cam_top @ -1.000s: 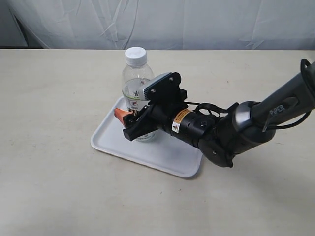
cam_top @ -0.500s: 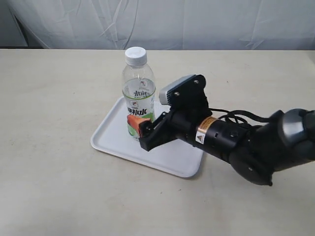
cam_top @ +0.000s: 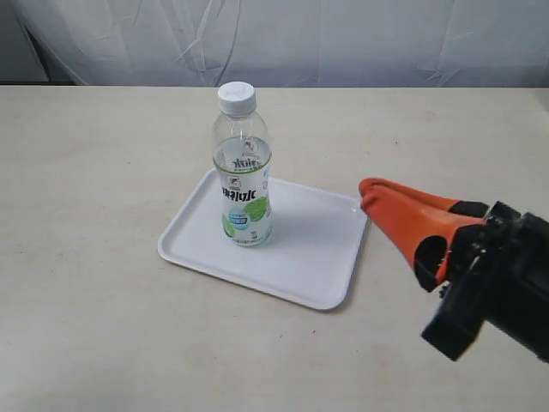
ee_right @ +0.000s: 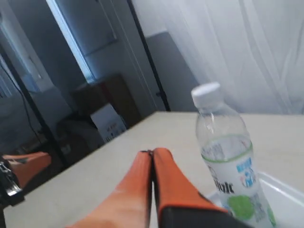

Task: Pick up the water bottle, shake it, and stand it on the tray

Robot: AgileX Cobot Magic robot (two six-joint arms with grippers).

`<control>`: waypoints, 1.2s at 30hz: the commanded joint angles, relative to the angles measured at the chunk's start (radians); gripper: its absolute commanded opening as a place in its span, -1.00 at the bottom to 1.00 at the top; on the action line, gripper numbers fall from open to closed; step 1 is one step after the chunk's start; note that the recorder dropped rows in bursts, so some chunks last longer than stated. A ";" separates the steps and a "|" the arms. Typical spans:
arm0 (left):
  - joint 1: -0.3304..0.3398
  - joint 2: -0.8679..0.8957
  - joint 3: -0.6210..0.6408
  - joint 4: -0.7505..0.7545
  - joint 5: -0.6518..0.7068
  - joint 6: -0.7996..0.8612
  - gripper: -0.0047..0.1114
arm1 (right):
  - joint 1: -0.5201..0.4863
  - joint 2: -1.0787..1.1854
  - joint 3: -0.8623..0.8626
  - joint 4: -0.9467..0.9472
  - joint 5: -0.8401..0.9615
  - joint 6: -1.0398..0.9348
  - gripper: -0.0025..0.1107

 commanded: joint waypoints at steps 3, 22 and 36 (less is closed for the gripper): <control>0.001 -0.004 0.002 0.005 -0.013 -0.008 -0.92 | -0.002 -0.173 0.007 -0.016 -0.009 0.003 -0.90; 0.001 -0.004 0.002 0.005 -0.013 -0.008 -0.92 | -0.468 -0.816 0.007 -0.616 0.550 0.631 -0.90; 0.001 -0.004 0.002 0.005 -0.013 -0.008 -0.92 | -0.742 -0.995 0.071 -1.014 0.573 1.023 -0.90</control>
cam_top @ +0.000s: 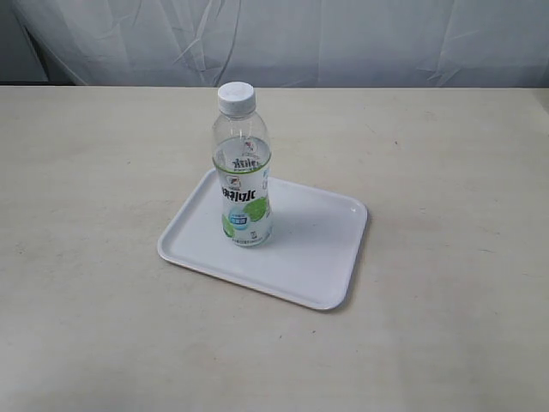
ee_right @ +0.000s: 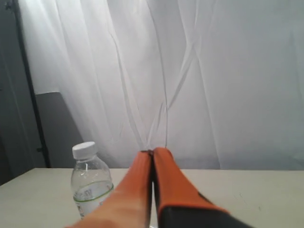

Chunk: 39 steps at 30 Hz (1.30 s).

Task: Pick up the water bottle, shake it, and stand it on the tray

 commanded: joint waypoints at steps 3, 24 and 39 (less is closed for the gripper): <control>0.001 -0.004 0.002 0.005 -0.013 -0.008 -0.92 | -0.039 -0.061 0.020 -0.116 0.008 0.170 -0.90; 0.001 -0.004 0.002 0.005 -0.013 -0.008 -0.92 | -0.037 -0.064 0.020 0.687 -0.113 -0.223 -0.90; 0.001 -0.004 0.002 0.005 -0.013 -0.008 -0.92 | -0.040 -0.064 0.020 1.200 0.645 -1.111 -0.90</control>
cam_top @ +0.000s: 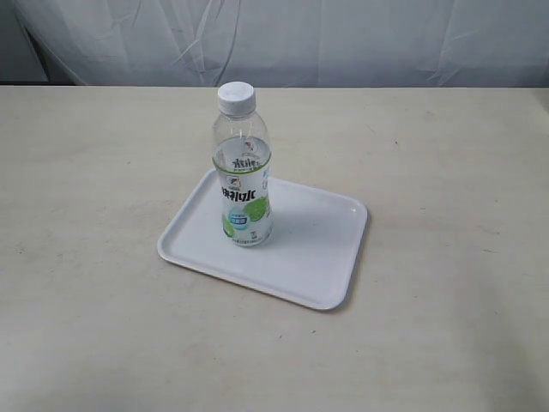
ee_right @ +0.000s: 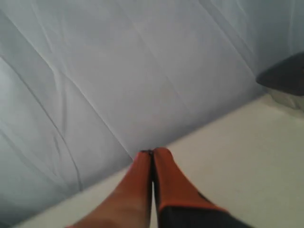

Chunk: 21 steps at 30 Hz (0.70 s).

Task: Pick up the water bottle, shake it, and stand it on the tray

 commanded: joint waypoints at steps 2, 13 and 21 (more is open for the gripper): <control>0.001 -0.004 0.002 0.005 -0.013 -0.008 -0.92 | -0.004 -0.004 0.002 -0.019 0.098 -0.195 -0.90; 0.001 -0.004 0.002 0.005 -0.013 -0.008 -0.92 | -0.004 -0.004 0.002 -0.032 0.087 -0.189 -0.90; 0.001 -0.004 0.002 0.005 -0.013 -0.008 -0.92 | -0.004 -0.004 0.002 -0.032 0.087 -0.189 -0.90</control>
